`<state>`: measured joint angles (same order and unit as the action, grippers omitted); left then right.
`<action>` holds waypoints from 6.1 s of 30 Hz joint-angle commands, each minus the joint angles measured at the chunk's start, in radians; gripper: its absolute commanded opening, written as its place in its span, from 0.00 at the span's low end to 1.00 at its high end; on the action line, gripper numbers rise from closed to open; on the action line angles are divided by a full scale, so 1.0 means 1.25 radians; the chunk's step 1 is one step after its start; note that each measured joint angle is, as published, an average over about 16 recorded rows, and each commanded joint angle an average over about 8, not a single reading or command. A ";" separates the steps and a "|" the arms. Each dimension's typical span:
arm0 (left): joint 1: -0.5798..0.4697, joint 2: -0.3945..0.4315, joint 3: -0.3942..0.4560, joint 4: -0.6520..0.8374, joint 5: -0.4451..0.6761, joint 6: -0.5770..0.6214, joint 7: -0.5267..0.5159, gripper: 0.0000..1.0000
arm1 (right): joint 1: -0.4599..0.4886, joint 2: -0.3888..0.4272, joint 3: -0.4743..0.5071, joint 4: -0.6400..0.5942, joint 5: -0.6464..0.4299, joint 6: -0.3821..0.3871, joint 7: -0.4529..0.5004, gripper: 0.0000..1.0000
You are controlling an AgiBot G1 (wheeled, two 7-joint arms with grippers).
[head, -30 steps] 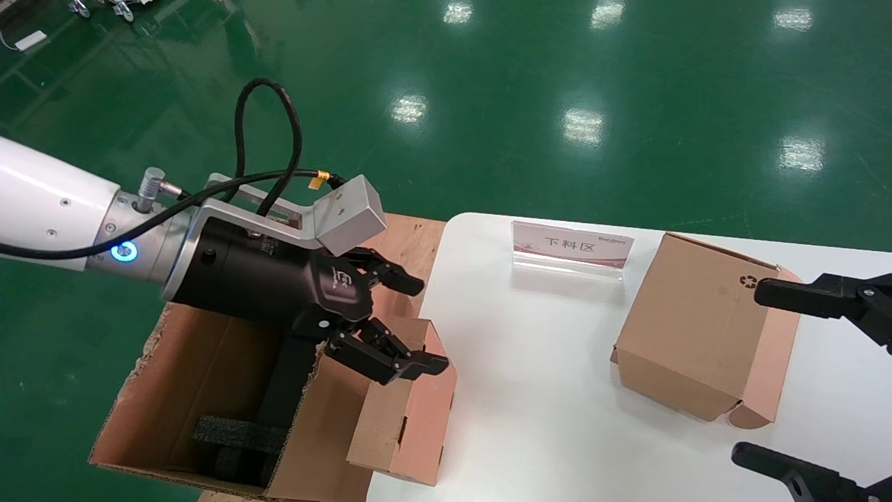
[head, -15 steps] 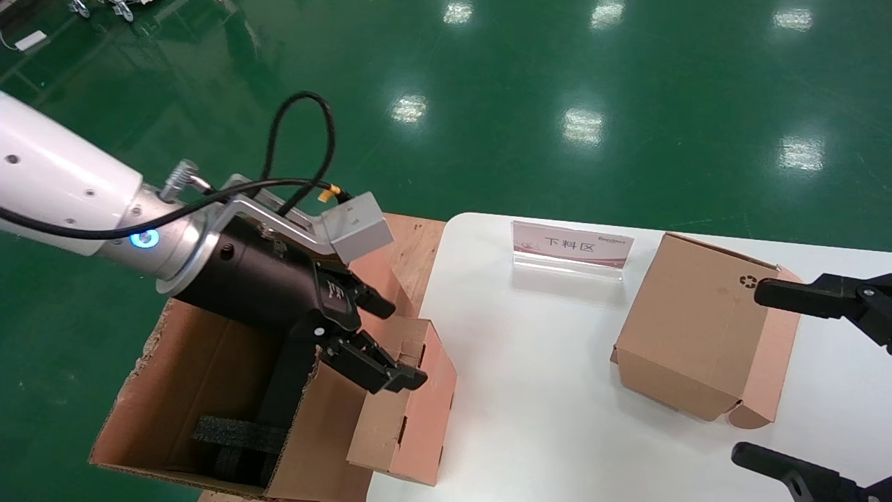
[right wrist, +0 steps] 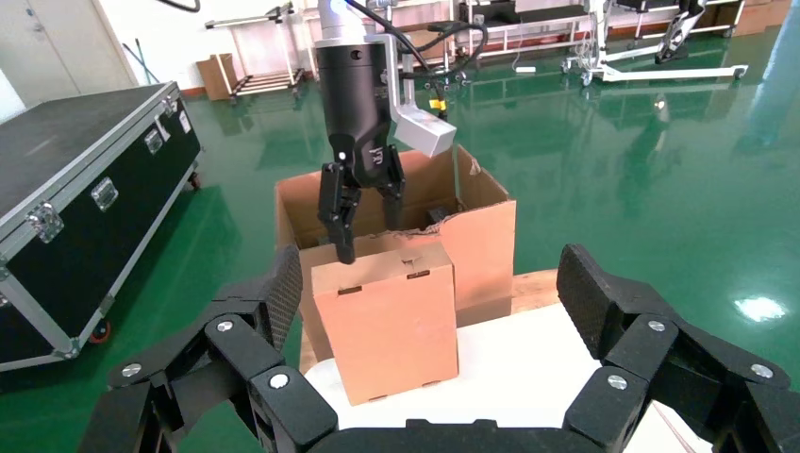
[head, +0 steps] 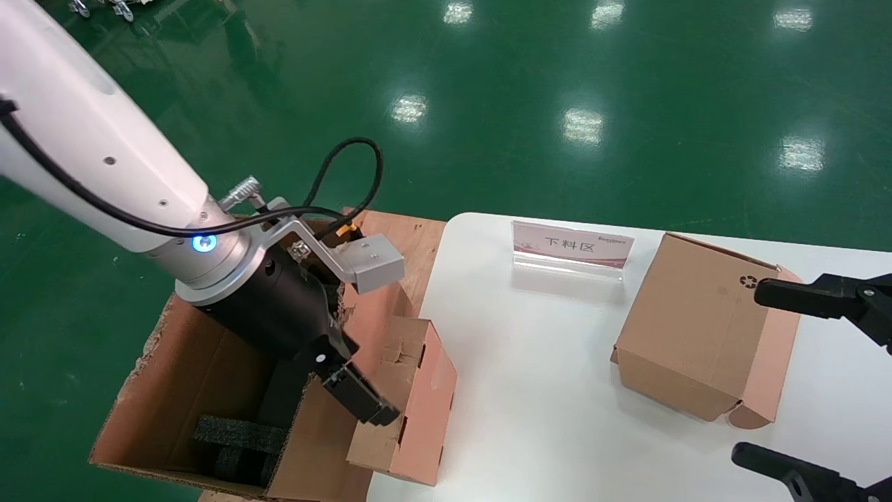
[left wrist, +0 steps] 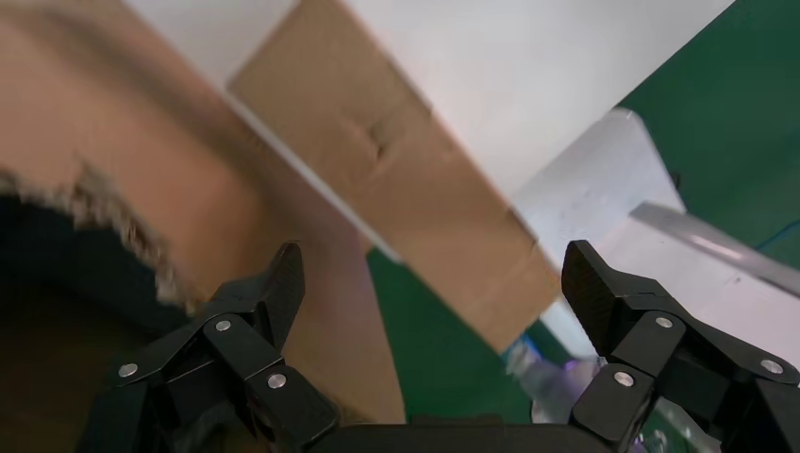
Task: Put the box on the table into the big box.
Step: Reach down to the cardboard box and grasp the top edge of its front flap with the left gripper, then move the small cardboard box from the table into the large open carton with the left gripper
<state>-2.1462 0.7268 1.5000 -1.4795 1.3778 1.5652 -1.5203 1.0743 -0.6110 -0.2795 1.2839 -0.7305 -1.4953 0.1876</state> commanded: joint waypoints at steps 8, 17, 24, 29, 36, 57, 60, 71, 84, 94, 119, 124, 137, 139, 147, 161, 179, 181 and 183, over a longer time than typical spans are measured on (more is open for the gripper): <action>-0.095 0.087 0.145 0.000 -0.008 0.030 -0.132 1.00 | 0.000 0.000 0.000 0.000 0.000 0.000 0.000 1.00; -0.116 0.147 0.196 0.000 -0.017 0.039 -0.235 1.00 | 0.000 0.000 0.000 0.000 0.000 0.000 0.000 1.00; -0.108 0.179 0.205 0.000 -0.013 0.031 -0.297 1.00 | 0.000 0.000 0.000 0.000 0.000 0.000 0.000 1.00; -0.100 0.199 0.208 0.000 -0.001 0.020 -0.337 1.00 | 0.000 0.000 0.000 0.000 0.000 0.000 0.000 1.00; -0.086 0.222 0.212 0.000 0.024 0.002 -0.389 1.00 | 0.000 0.000 0.000 0.000 0.000 0.000 0.000 1.00; -0.058 0.289 0.213 0.000 0.096 -0.039 -0.521 1.00 | 0.000 0.000 0.000 0.000 0.000 0.000 0.000 1.00; -0.054 0.297 0.216 0.000 0.109 -0.046 -0.536 1.00 | 0.000 0.000 0.000 0.000 0.000 0.000 0.000 1.00; -0.026 0.315 0.233 0.000 0.161 -0.076 -0.581 1.00 | 0.000 0.000 0.000 0.000 0.000 0.000 0.000 1.00; -0.004 0.325 0.244 0.000 0.196 -0.099 -0.607 0.00 | 0.000 0.000 0.000 0.000 0.000 0.000 0.000 0.88; -0.001 0.326 0.246 0.000 0.202 -0.103 -0.611 0.00 | 0.000 0.000 0.000 0.000 0.000 0.000 0.000 0.00; 0.001 0.327 0.246 0.000 0.203 -0.105 -0.612 0.00 | 0.000 0.000 0.000 0.000 0.000 0.000 0.000 0.75; 0.000 0.327 0.246 0.000 0.203 -0.105 -0.612 0.00 | 0.000 0.000 0.000 0.000 0.000 0.000 0.000 1.00; 0.000 0.326 0.245 0.000 0.203 -0.104 -0.611 0.00 | 0.000 0.000 0.000 0.000 0.000 0.000 0.000 1.00; 0.000 0.326 0.245 0.000 0.203 -0.105 -0.611 0.00 | 0.000 0.000 0.000 0.000 0.000 0.000 0.000 1.00; -0.004 0.318 0.236 0.011 0.210 -0.115 -0.615 0.00 | 0.000 0.000 0.000 0.000 0.000 0.000 0.000 1.00; -0.047 0.269 0.134 0.101 0.266 -0.149 -0.625 0.00 | 0.000 0.000 0.000 0.000 0.000 0.000 0.000 1.00; -0.171 0.224 0.032 0.215 0.424 -0.201 -0.554 0.00 | 0.000 0.000 0.000 0.000 0.000 0.000 0.000 1.00; -0.185 0.220 0.030 0.227 0.442 -0.202 -0.547 0.00 | 0.000 0.000 0.000 0.000 0.000 0.000 0.000 1.00; -0.200 0.217 0.030 0.238 0.459 -0.201 -0.539 0.00 | 0.000 0.000 0.000 0.000 0.000 0.000 0.000 1.00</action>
<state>-2.3922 0.9964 1.5435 -1.1859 1.9473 1.3166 -2.1957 1.0741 -0.6109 -0.2795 1.2836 -0.7303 -1.4950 0.1876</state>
